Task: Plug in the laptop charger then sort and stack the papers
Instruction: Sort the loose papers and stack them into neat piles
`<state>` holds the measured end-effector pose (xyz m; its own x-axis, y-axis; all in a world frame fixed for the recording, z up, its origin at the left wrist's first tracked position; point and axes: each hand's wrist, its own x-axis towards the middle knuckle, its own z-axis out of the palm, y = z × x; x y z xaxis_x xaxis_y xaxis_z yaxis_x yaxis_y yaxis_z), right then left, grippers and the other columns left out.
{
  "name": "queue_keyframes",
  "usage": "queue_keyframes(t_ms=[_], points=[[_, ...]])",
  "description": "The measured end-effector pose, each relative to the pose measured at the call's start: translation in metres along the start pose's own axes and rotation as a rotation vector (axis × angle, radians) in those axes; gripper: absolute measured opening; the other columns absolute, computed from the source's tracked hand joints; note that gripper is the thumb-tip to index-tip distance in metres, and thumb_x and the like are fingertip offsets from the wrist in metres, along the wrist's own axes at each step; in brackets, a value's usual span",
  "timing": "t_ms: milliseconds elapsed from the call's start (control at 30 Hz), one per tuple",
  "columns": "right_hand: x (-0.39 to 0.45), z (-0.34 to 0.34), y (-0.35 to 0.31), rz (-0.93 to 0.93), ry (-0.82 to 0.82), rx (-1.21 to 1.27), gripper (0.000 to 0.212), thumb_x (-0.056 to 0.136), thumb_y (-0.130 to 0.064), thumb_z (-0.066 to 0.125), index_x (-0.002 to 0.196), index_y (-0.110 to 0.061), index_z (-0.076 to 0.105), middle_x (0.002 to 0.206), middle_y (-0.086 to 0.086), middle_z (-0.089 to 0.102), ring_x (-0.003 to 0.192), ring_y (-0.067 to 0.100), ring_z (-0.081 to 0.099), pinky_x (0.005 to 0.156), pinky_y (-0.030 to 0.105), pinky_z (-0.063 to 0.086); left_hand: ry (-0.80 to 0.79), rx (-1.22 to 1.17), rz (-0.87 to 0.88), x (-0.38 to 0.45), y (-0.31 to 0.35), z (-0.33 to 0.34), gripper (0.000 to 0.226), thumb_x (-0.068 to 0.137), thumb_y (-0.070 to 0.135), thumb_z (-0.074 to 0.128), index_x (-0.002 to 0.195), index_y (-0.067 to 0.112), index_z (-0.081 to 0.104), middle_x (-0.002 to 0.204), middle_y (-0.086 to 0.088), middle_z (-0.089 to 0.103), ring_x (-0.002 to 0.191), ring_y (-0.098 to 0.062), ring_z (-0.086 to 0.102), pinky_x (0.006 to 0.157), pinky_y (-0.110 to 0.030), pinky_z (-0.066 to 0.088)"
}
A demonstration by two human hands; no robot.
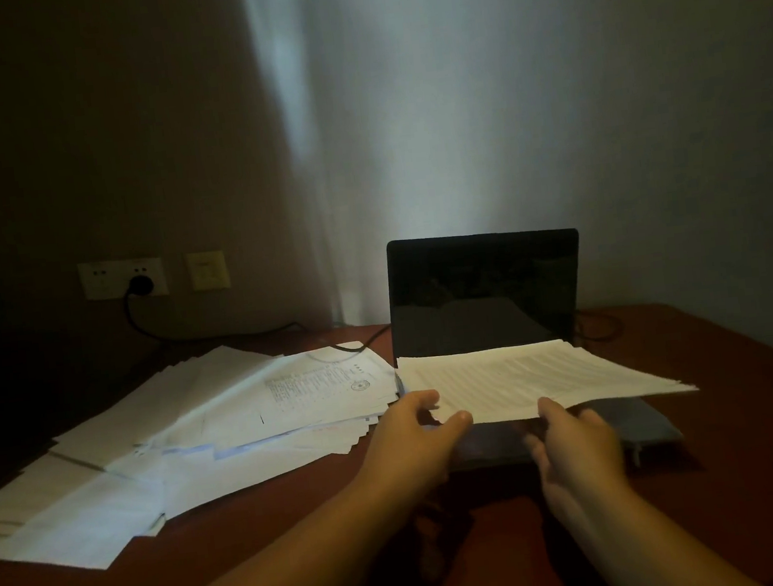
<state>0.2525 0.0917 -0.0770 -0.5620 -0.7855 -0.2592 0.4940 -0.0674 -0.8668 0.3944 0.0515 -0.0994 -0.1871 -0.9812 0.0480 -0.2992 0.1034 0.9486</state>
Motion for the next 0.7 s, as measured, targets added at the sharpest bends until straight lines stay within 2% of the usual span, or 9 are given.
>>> queue_keyframes(t_ms=[100, 167, 233, 300, 367, 467, 567, 633, 700], points=[[0.002, 0.005, 0.005, -0.013, -0.027, -0.002, 0.054, 0.099, -0.009, 0.056, 0.148, -0.008, 0.034, 0.136, 0.016, 0.051, 0.082, 0.022, 0.059, 0.084, 0.038, 0.053, 0.045, 0.149, 0.006, 0.008, -0.001, 0.002, 0.054, 0.094, 0.036, 0.065, 0.144, 0.029, 0.045, 0.134, 0.002, 0.055, 0.113, -0.022, 0.062, 0.091, -0.044, 0.058], [0.005, 0.006, 0.008, 0.0, -0.038, -0.021, 0.047, 0.099, -0.011, 0.056, 0.143, -0.006, 0.04, 0.117, 0.01, 0.057, 0.079, 0.021, 0.061, 0.083, 0.039, 0.056, 0.062, 0.189, 0.01, 0.012, -0.002, 0.004, 0.054, 0.095, 0.036, 0.064, 0.145, 0.026, 0.045, 0.133, -0.002, 0.058, 0.111, -0.023, 0.063, 0.092, -0.046, 0.057], [0.01, 0.004, 0.009, 0.012, -0.047, -0.066, 0.03, 0.101, -0.012, 0.051, 0.13, -0.004, 0.05, 0.102, 0.009, 0.059, 0.083, 0.023, 0.065, 0.08, 0.037, 0.055, 0.085, 0.244, 0.018, 0.016, -0.003, 0.005, 0.053, 0.096, 0.035, 0.063, 0.146, 0.023, 0.046, 0.135, -0.004, 0.059, 0.11, -0.023, 0.064, 0.096, -0.043, 0.055], [0.014, -0.001, 0.008, 0.028, -0.053, -0.134, 0.011, 0.103, -0.011, 0.048, 0.11, -0.004, 0.053, 0.097, 0.014, 0.06, 0.083, 0.024, 0.065, 0.072, 0.033, 0.054, 0.106, 0.297, 0.033, 0.02, -0.006, 0.006, 0.052, 0.097, 0.035, 0.063, 0.145, 0.022, 0.048, 0.139, -0.003, 0.057, 0.114, -0.021, 0.063, 0.102, -0.038, 0.051], [0.018, -0.005, 0.008, 0.011, -0.036, -0.222, 0.014, 0.103, -0.013, 0.048, 0.095, -0.002, 0.055, 0.097, 0.017, 0.064, 0.08, 0.025, 0.065, 0.065, 0.031, 0.054, 0.121, 0.335, 0.043, 0.022, -0.007, 0.006, 0.051, 0.097, 0.036, 0.061, 0.145, 0.021, 0.049, 0.141, -0.001, 0.056, 0.12, -0.019, 0.06, 0.102, -0.033, 0.047], [0.021, -0.006, 0.009, 0.014, -0.023, -0.267, 0.017, 0.102, -0.017, 0.051, 0.093, -0.005, 0.057, 0.094, 0.018, 0.066, 0.076, 0.026, 0.066, 0.063, 0.032, 0.055, 0.124, 0.363, 0.056, 0.024, -0.008, 0.005, 0.045, 0.1, 0.037, 0.056, 0.141, 0.021, 0.053, 0.138, 0.001, 0.059, 0.118, -0.017, 0.06, 0.098, -0.028, 0.047], [0.023, -0.006, 0.009, 0.037, -0.012, -0.292, 0.017, 0.103, -0.02, 0.049, 0.096, -0.007, 0.056, 0.093, 0.017, 0.067, 0.077, 0.027, 0.067, 0.061, 0.031, 0.055, 0.119, 0.372, 0.083, 0.027, -0.012, 0.004, 0.024, 0.103, 0.034, 0.052, 0.115, 0.021, 0.069, 0.112, 0.003, 0.069, 0.095, -0.01, 0.064, 0.088, -0.021, 0.049], [0.024, -0.006, 0.008, 0.06, -0.006, -0.295, 0.019, 0.104, -0.021, 0.048, 0.091, -0.008, 0.055, 0.092, 0.017, 0.066, 0.076, 0.027, 0.067, 0.06, 0.031, 0.054, 0.111, 0.392, 0.096, 0.03, -0.017, 0.004, 0.024, 0.103, 0.031, 0.051, 0.094, 0.021, 0.071, 0.088, 0.005, 0.066, 0.081, -0.009, 0.062, 0.085, -0.026, 0.056], [0.025, -0.007, 0.008, 0.102, -0.005, -0.289, 0.026, 0.104, -0.025, 0.047, 0.095, -0.003, 0.057, 0.093, 0.017, 0.066, 0.075, 0.027, 0.066, 0.058, 0.031, 0.052, 0.102, 0.397, 0.1, 0.031, -0.021, 0.004, 0.024, 0.103, 0.031, 0.052, 0.096, 0.021, 0.073, 0.091, 0.006, 0.067, 0.079, -0.007, 0.06, 0.084, -0.024, 0.055]])
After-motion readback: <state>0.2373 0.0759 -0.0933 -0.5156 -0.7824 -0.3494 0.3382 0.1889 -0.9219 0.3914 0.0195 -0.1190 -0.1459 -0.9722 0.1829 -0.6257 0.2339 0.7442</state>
